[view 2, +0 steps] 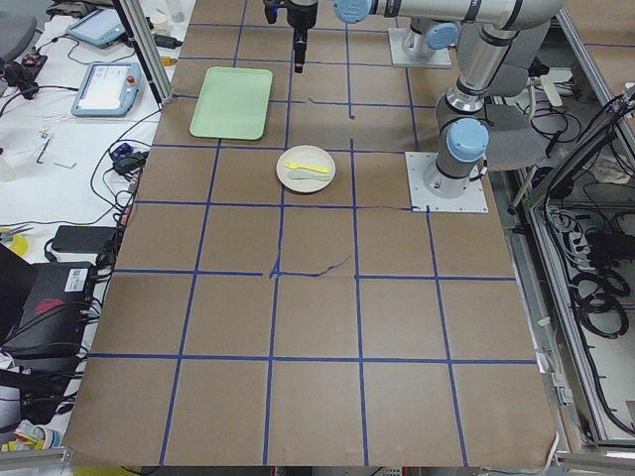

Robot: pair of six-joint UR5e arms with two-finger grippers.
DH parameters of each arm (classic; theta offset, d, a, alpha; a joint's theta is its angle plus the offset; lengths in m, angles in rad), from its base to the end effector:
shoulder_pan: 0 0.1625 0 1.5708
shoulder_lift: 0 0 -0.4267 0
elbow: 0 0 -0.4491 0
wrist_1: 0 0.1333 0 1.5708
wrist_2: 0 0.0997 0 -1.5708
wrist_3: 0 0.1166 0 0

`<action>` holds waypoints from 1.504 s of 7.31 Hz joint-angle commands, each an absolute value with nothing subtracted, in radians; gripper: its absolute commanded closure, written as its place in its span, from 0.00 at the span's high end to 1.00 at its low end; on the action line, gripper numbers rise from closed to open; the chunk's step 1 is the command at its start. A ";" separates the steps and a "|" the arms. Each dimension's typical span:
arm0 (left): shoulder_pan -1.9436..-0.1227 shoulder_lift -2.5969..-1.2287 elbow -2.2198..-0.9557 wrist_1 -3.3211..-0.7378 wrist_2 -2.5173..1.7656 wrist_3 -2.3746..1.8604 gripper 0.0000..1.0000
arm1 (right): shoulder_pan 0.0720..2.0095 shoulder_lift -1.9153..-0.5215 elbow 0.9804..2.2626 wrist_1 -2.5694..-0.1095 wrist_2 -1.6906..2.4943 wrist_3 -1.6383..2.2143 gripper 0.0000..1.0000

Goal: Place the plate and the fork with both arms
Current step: 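Lower the left gripper to the rim of the white plate and grasp it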

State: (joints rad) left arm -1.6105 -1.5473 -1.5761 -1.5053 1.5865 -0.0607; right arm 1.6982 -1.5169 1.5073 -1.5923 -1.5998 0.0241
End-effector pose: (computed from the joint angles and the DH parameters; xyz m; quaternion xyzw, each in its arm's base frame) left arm -0.1531 -0.5424 0.4894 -0.0108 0.9990 -0.0422 0.0057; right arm 0.2020 -0.5542 0.4795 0.0514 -0.9985 0.0166 0.0133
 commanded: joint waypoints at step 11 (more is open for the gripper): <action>-1.174 -1.745 -2.185 -0.829 1.589 0.348 0.80 | 1.697 -1.514 1.519 -1.597 -1.606 0.021 1.00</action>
State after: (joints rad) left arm -1.1973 -1.7105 -2.1249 -0.9500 1.5862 0.3289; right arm 1.6978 -1.5141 1.5199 -1.5961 -1.6060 0.0226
